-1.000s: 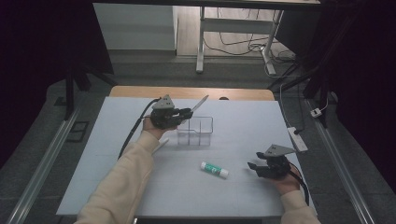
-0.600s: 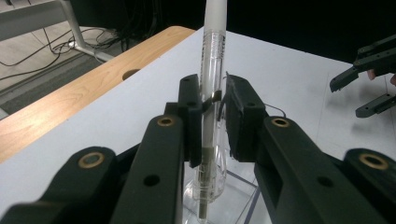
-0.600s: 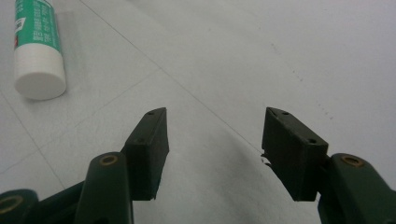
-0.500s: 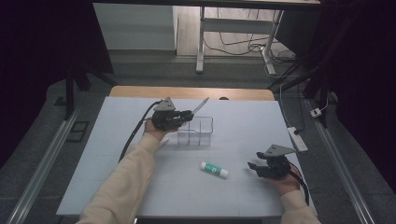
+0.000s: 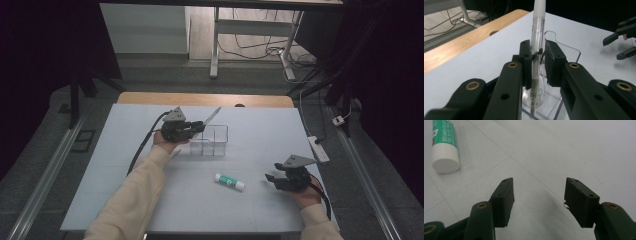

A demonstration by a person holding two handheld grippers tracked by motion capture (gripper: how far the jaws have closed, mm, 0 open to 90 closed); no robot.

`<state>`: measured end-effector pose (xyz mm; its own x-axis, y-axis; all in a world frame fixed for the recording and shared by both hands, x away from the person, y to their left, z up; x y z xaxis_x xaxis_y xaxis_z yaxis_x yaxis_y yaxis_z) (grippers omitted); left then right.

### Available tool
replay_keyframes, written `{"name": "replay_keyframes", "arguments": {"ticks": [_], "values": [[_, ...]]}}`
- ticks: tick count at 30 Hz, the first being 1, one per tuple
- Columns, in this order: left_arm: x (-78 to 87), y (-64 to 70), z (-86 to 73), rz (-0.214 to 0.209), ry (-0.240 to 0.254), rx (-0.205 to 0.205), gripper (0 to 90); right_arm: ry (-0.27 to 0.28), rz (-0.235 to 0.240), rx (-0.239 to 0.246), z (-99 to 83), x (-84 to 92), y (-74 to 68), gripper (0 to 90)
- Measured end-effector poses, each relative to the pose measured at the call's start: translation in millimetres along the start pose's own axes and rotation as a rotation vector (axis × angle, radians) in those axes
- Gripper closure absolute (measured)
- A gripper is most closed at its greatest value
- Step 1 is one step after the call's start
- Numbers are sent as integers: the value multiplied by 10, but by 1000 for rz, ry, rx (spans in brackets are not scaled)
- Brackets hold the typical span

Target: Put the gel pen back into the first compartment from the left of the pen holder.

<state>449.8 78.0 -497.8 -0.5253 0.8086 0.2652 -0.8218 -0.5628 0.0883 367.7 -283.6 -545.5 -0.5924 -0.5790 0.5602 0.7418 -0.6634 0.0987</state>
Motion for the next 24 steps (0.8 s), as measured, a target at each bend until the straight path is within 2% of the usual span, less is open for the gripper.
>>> {"name": "replay_keyframes", "arguments": {"ticks": [1, 4, 8, 13, 19, 24], "values": [[17, 7, -10, -1, 5, 4, 745, -1, 3, -1, 1, 4, 0, 404], [96, 10, 7, 58, 25, 4, 522, 3, 1, -4, 4, 12, 4, 404], [198, 13, 60, 85, 26, -3, 416, 9, 0, -6, 7, 17, 13, 404], [259, 51, 71, 73, 11, -15, 415, 8, -2, -4, 8, 14, 10, 404], [273, 64, 43, 61, -13, 4, 421, 6, -2, -1, 9, 17, 6, 405], [313, 50, 10, 67, -32, 8, 430, 7, 0, -3, 8, 18, 10, 404]]}}
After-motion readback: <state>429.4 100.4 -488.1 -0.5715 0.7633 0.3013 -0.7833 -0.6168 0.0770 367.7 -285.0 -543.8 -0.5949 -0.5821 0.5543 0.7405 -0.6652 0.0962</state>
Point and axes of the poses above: each handheld gripper's, and its own axes: x roughly backward along the jaws, z roughly out of its top, y roughly to its right, the point moved 5 cm from there along -x, roughly forward along the jaws, and after that the axes turned 8 degrees about y, right-handed, at the moved point
